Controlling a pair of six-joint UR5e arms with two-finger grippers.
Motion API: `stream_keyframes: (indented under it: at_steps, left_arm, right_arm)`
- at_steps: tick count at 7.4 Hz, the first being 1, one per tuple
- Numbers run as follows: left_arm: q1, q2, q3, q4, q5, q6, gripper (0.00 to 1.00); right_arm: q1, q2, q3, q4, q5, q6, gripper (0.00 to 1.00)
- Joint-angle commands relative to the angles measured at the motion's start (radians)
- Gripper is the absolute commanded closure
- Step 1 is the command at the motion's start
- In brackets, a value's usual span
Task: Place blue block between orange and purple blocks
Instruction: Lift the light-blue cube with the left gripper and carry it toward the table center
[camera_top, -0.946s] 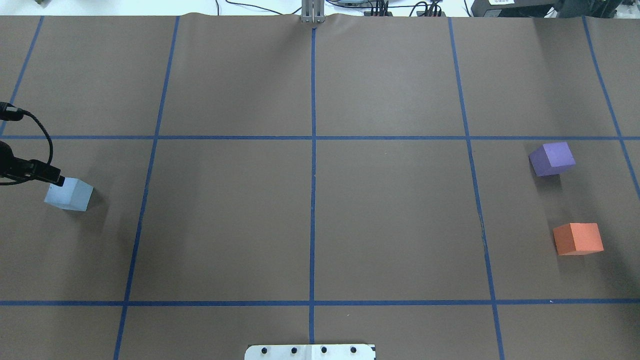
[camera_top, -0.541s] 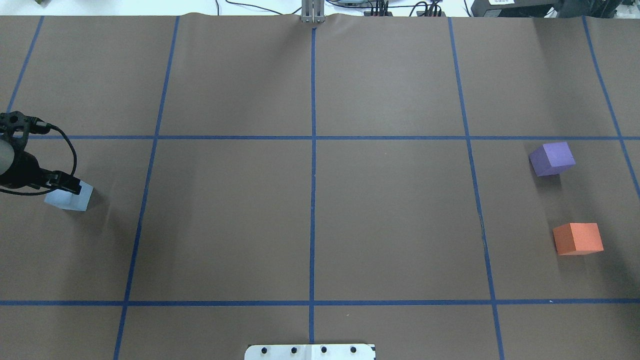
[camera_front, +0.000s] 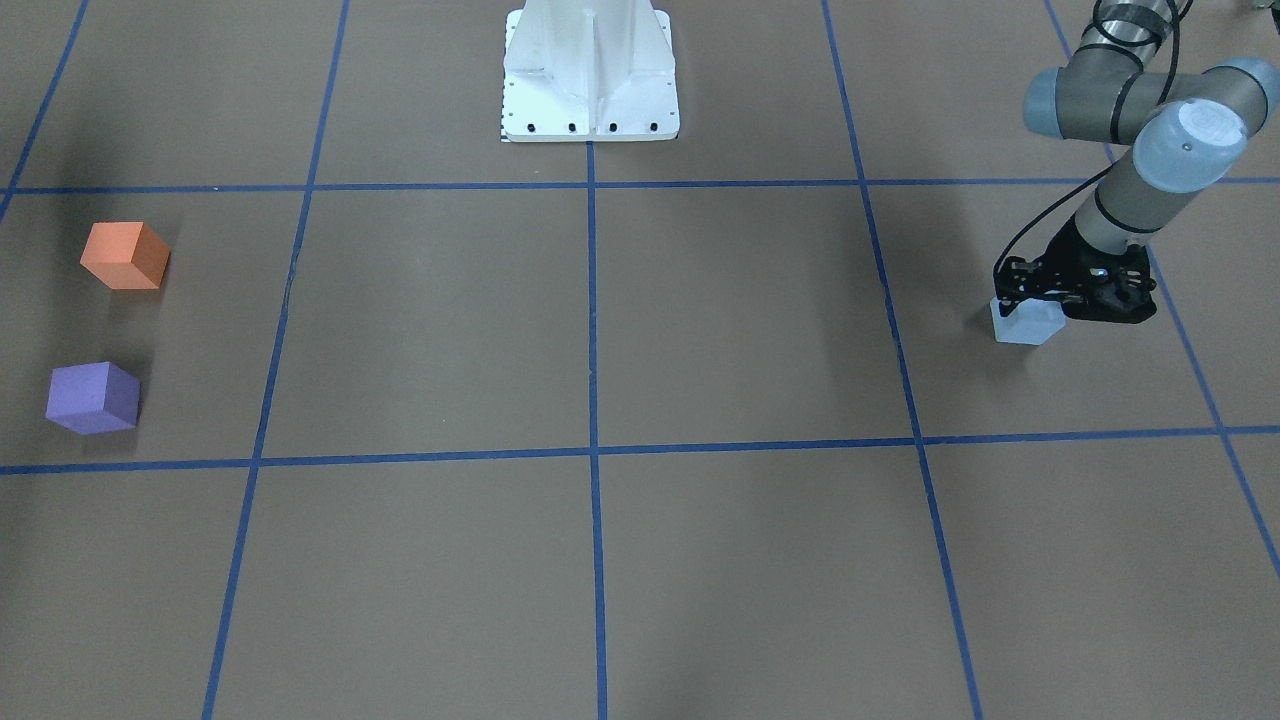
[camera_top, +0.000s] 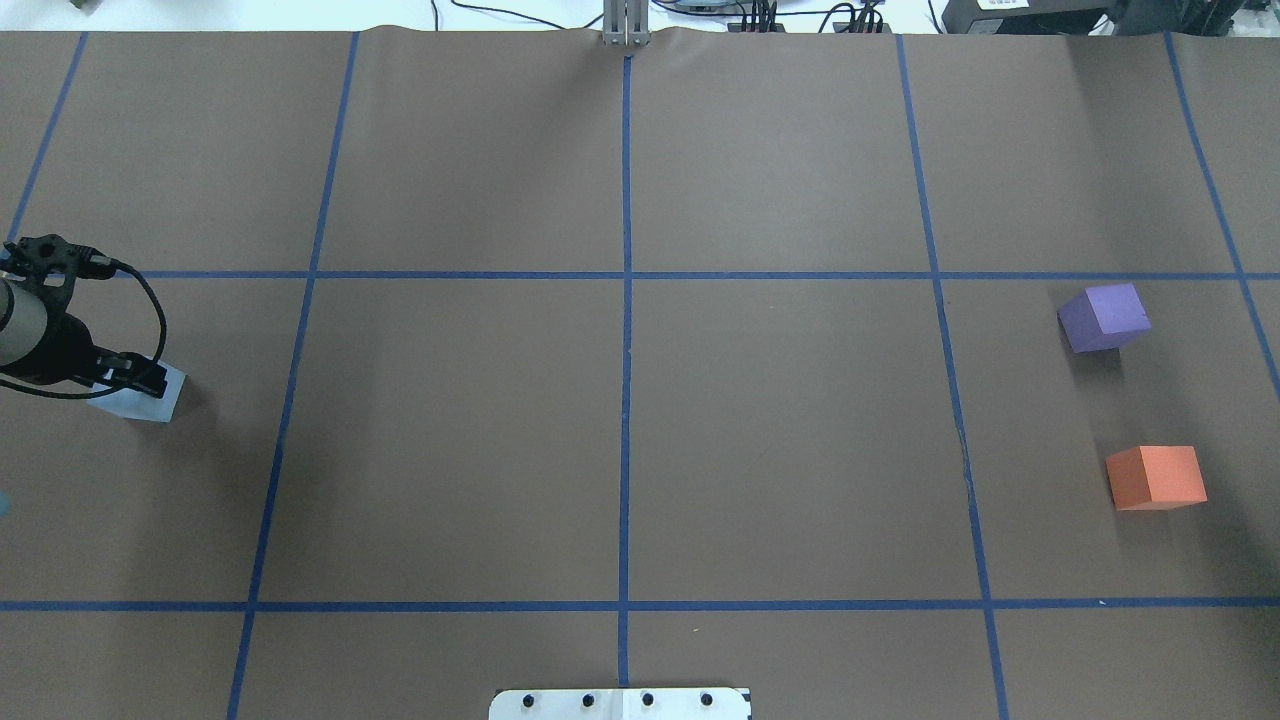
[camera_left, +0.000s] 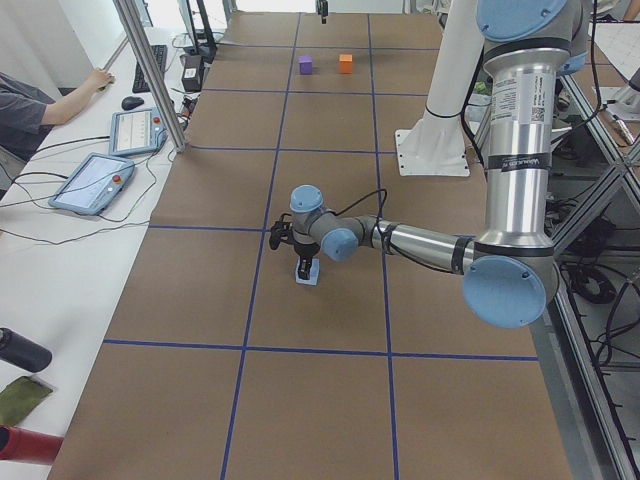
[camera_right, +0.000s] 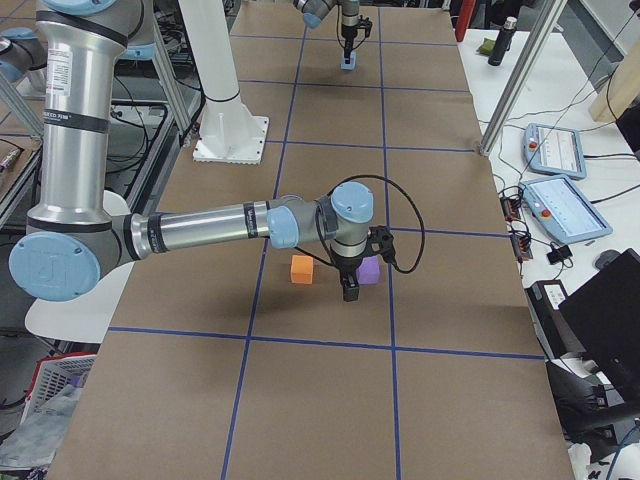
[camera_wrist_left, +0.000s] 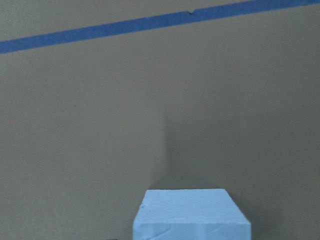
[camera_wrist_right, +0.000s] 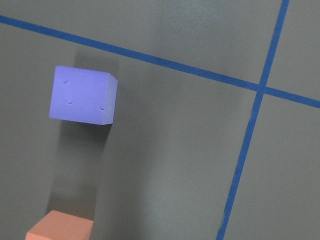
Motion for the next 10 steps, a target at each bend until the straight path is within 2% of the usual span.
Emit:
stream_keyframes:
  at_steps: [1, 2, 4, 6, 7, 8, 9, 10]
  left_arm:
    - [0.0, -0.023, -0.027, 0.014, -0.051, -0.005, 0.74]
    - [-0.002, -0.062, -0.039, 0.042, -0.115, -0.02, 0.73]
    - [0.001, -0.266, -0.049, 0.216, -0.114, -0.165, 0.71]
    - [0.097, -0.478, -0.04, 0.383, -0.099, -0.311, 0.69]
    - [0.159, -0.562, -0.026, 0.425, -0.035, -0.388, 0.69]
    - [0.229, -0.672, 0.043, 0.434, 0.031, -0.47, 0.68]
    - [0.281, -0.796, 0.156, 0.433, 0.075, -0.541, 0.65]
    - [0.326, -0.881, 0.237, 0.425, 0.129, -0.587, 0.64]
  right_arm:
    - [0.002, 0.0, 0.0, 0.0, 0.0, 0.0, 0.0]
    - [0.002, 0.0, 0.0, 0.0, 0.0, 0.002, 0.0]
    - [0.002, 0.0, 0.0, 0.0, 0.0, 0.002, 0.0]
    - [0.0, 0.0, 0.002, 0.0, 0.001, 0.002, 0.0]
    - [0.002, 0.0, 0.002, 0.0, 0.002, 0.002, 0.0]
    - [0.002, 0.0, 0.002, 0.0, 0.002, 0.002, 0.0]
    - [0.002, 0.0, 0.002, 0.0, 0.002, 0.002, 0.0]
    - [0.002, 0.0, 0.0, 0.0, 0.002, 0.002, 0.0]
